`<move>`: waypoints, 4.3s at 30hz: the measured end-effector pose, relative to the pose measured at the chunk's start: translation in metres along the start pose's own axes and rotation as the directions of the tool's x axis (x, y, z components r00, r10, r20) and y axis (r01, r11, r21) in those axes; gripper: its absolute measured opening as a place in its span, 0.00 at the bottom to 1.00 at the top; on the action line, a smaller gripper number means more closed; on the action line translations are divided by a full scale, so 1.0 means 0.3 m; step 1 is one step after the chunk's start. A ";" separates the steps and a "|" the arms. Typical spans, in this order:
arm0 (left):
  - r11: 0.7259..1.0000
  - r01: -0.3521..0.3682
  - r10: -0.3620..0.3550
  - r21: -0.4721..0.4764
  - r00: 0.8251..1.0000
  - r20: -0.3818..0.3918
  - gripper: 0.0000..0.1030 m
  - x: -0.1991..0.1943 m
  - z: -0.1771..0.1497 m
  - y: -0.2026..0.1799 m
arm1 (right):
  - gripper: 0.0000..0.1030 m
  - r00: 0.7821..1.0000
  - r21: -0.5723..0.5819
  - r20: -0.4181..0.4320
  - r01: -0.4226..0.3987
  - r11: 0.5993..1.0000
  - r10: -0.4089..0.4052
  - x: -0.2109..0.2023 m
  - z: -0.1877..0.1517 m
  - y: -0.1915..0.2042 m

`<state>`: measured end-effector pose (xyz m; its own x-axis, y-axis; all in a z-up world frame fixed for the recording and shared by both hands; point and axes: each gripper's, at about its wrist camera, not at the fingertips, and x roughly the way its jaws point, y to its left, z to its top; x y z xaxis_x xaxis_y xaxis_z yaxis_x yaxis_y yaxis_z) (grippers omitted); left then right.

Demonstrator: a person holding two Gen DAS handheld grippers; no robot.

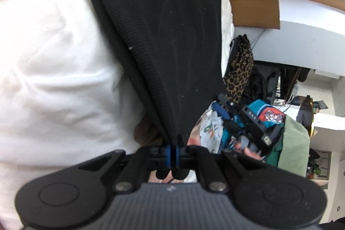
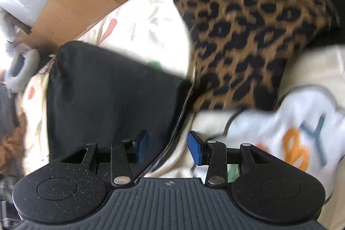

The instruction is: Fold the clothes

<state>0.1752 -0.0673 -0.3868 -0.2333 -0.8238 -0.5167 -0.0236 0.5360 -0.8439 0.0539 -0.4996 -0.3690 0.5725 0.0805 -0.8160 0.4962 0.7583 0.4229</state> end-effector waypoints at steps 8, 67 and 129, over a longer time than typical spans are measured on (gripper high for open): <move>0.998 -0.052 0.053 0.021 0.999 -0.005 0.04 -0.052 0.011 -0.010 | 0.45 0.997 -0.202 0.063 0.065 0.977 -0.053 -0.004 0.094 0.064; 0.894 -0.442 0.432 0.074 0.894 0.122 0.04 -0.580 0.064 -0.112 | 0.02 0.914 -0.306 -0.371 -0.288 0.908 0.165 0.018 -0.182 0.406; 0.938 -0.345 0.345 -0.027 0.938 -0.024 0.03 -0.692 -0.070 0.004 | 0.02 0.730 0.035 -0.573 -0.433 0.901 0.373 -0.126 -0.216 0.299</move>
<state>0.2030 0.1082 -0.2775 -0.2501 -0.5841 -0.7722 0.0325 0.7920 -0.6096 0.0345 -0.3926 -0.3257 0.2287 0.7121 -0.6638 0.2221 0.6257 0.7477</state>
